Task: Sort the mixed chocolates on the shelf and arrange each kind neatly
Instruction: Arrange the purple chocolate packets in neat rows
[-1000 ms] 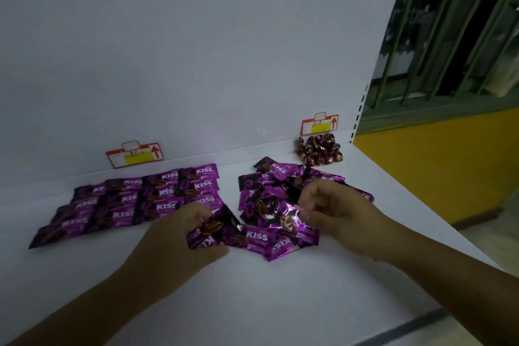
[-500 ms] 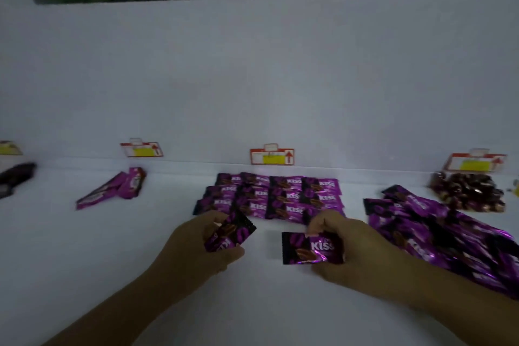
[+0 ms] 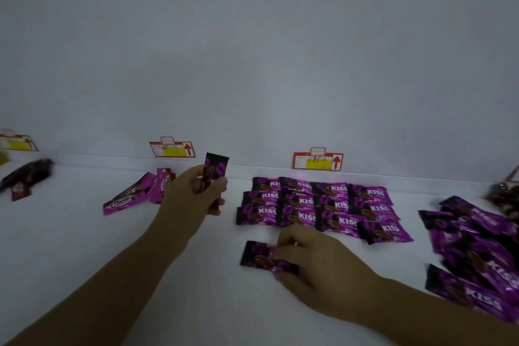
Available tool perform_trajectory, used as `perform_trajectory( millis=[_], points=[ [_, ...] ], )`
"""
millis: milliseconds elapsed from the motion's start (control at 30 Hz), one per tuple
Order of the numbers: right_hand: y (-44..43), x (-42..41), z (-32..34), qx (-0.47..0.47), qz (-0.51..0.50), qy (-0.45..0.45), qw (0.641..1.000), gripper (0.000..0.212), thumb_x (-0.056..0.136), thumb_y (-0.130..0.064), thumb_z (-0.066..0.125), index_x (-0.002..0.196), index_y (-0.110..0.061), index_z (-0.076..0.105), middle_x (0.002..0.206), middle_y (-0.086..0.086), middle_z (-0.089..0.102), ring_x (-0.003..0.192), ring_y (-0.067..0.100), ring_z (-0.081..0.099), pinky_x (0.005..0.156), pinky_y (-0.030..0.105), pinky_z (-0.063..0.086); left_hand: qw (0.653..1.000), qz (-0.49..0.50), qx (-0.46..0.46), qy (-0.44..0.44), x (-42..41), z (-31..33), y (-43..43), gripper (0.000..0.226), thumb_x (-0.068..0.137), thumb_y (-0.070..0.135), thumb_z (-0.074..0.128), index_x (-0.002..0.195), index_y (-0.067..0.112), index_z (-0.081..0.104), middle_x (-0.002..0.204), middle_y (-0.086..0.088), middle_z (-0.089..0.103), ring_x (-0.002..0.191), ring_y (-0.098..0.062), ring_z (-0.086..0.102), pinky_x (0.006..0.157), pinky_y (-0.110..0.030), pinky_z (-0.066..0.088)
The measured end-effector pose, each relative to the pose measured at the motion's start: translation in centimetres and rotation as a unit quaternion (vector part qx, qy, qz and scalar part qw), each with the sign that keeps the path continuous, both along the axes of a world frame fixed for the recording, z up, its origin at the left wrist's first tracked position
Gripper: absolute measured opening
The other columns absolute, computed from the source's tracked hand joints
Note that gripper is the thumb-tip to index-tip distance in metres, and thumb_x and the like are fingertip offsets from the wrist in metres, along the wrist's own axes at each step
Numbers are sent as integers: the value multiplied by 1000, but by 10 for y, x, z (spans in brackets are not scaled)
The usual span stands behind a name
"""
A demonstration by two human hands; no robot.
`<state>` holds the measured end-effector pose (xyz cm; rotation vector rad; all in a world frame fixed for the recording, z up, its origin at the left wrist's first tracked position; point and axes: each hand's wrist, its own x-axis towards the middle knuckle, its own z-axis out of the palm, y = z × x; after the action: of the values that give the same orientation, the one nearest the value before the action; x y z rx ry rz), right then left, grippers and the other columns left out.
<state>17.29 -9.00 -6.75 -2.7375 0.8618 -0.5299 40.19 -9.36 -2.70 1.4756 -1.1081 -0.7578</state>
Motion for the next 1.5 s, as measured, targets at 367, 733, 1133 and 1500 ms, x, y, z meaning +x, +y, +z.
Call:
perform_trajectory(
  millis=[367, 733, 1133, 1500],
  points=[
    [-14, 25, 1, -101, -20, 37, 994, 32, 87, -37, 49, 112, -27, 66, 104, -6, 57, 96, 11, 51, 78, 24, 40, 993, -112, 10, 21, -1, -7, 14, 46, 83, -3, 60, 105, 38, 59, 85, 6, 69, 63, -1, 58, 62, -18, 52],
    [-1, 15, 34, 174, -123, -168, 962, 17, 81, -37, 67, 70, -27, 59, 66, -10, 61, 65, 2, 58, 60, 16, 45, 984, -143, 9, 106, -34, -8, 29, 25, 77, -11, 61, 82, 12, 67, 73, -3, 73, 65, -14, 69, 54, -20, 54],
    [4, 10, 27, -54, -66, -196, 977, 25, 77, -37, 62, 93, -18, 58, 96, -7, 55, 78, 3, 52, 62, 16, 50, 961, -138, 64, 229, -56, -7, 39, 22, 76, -9, 61, 84, 10, 68, 85, -13, 73, 77, -26, 71, 62, -31, 59],
    [-4, -8, 24, -80, -134, -131, 979, 39, 75, -48, 56, 103, -23, 64, 91, -11, 66, 77, 3, 62, 66, 16, 51, 978, -189, 35, -80, -47, -15, 42, 7, 78, 16, 70, 80, 21, 65, 79, 6, 71, 79, -8, 66, 69, -15, 52]
  ],
)
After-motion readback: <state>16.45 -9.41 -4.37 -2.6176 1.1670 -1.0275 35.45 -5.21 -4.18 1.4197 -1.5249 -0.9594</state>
